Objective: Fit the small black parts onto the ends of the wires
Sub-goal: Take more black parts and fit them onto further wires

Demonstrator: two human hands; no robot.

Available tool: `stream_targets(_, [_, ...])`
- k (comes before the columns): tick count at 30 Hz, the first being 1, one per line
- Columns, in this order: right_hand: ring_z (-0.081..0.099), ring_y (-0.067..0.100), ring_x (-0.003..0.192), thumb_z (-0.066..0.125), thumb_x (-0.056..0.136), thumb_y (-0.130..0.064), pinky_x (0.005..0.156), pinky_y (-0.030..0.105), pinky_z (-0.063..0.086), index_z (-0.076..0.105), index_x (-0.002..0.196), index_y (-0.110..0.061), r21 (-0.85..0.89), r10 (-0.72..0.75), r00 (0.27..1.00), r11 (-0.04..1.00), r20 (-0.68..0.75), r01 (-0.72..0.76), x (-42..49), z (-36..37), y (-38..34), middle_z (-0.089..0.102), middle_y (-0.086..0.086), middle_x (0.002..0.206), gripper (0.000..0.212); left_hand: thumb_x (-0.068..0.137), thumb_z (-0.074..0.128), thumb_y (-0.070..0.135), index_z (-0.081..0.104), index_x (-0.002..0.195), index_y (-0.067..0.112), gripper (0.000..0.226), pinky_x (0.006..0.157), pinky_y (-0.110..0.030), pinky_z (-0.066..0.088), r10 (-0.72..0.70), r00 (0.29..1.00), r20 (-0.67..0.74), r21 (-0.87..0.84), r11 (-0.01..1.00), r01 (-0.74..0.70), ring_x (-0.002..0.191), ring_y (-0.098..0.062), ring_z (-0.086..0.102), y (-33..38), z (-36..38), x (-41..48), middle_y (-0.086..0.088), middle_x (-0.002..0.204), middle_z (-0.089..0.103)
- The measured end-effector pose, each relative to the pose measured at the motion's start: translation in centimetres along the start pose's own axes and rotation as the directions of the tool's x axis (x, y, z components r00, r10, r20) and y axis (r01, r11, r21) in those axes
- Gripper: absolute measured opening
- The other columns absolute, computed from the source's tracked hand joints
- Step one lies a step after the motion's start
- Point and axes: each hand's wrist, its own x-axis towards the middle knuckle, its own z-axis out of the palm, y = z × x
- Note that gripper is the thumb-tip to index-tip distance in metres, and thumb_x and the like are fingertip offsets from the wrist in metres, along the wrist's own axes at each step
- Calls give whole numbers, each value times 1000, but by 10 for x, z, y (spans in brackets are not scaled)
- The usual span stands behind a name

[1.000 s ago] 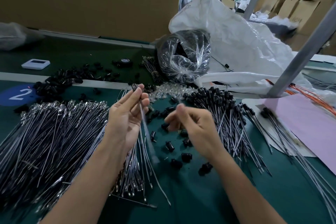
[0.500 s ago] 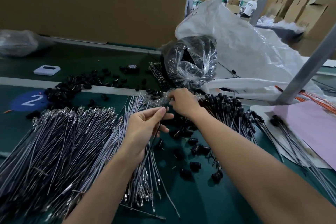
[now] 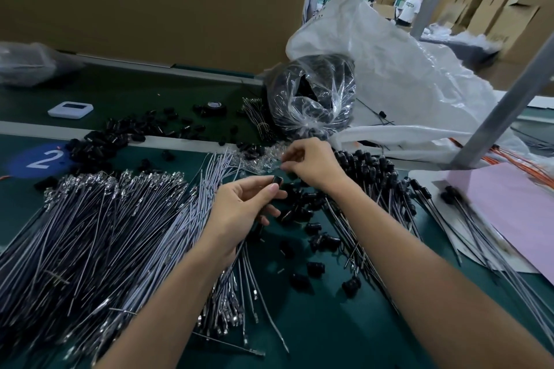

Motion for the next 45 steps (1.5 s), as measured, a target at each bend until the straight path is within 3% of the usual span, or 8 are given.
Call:
stream_targets(7, [66, 11, 73, 75, 83, -14, 72, 20, 50, 74, 87, -9, 157, 9, 978, 987, -210, 25, -56, -2, 5, 72, 1, 79, 7, 90, 66, 8, 71, 101, 18, 15, 50, -18, 50, 43, 999, 30, 94, 995, -45, 59, -10, 67, -3, 5, -1, -4, 83, 77])
stream_targets(14, [67, 1, 71, 73, 84, -8, 74, 22, 56, 76, 88, -15, 314, -38, 985, 945, -168, 90, -82, -6, -5, 73, -9, 77, 9, 89, 68, 6, 72, 94, 23, 18, 49, -21, 50, 117, 992, 52, 197, 972, -125, 61, -14, 69, -2, 6, -3, -3, 82, 77])
stream_targets(19, [64, 0, 67, 73, 85, -7, 66, 12, 47, 76, 86, -14, 308, -79, 959, 937, -272, 164, -90, -9, -5, 70, -12, 73, 7, 88, 69, 5, 71, 91, 28, 23, 50, -22, 52, 191, 979, 70, 297, 933, -203, 62, -16, 71, -2, 7, -3, 0, 79, 77])
stream_targets(25, [69, 9, 72, 76, 82, -7, 71, 27, 56, 78, 87, -9, 351, -104, 972, 920, -211, 175, -93, -10, -5, 74, -3, 78, 6, 88, 69, 1, 73, 96, 20, 22, 53, -22, 54, 209, 970, 121, 303, 923, -236, 59, -13, 68, -3, 8, -4, -5, 77, 76])
stream_targets(31, [70, 9, 72, 77, 81, -8, 72, 29, 57, 79, 87, -13, 387, -79, 976, 909, -203, 154, -94, -9, -2, 75, -5, 77, 9, 88, 68, 1, 72, 101, 10, 17, 57, -27, 59, 214, 970, 112, 278, 931, -237, 61, -19, 70, -3, 7, -4, -10, 77, 75])
stream_targets(35, [72, 14, 77, 72, 84, -2, 77, 35, 59, 78, 94, -16, 435, -89, 985, 889, -145, 144, -94, -11, 1, 76, -3, 83, 18, 85, 71, 3, 72, 91, 12, 11, 58, -26, 59, 209, 972, 105, 247, 941, -229, 64, -23, 73, -3, 5, -3, -9, 74, 75])
stream_targets(41, [68, 13, 62, 74, 82, -2, 63, 24, 54, 71, 81, -16, 557, -32, 994, 826, -101, 83, -92, -11, 6, 73, -1, 69, 15, 74, 73, 22, 74, 89, 16, 15, 61, -26, 59, 239, 961, 137, 221, 938, -265, 68, -23, 75, -6, 6, -6, -7, 73, 76])
stream_targets(45, [63, 9, 58, 72, 80, 7, 58, 18, 51, 68, 75, -12, 646, -64, 996, 757, -66, 92, -94, -11, 7, 70, -5, 62, 20, 72, 73, 21, 75, 89, 11, 20, 60, -28, 60, 244, 959, 145, 189, 944, -269, 67, -25, 74, -6, 5, -6, -9, 73, 75])
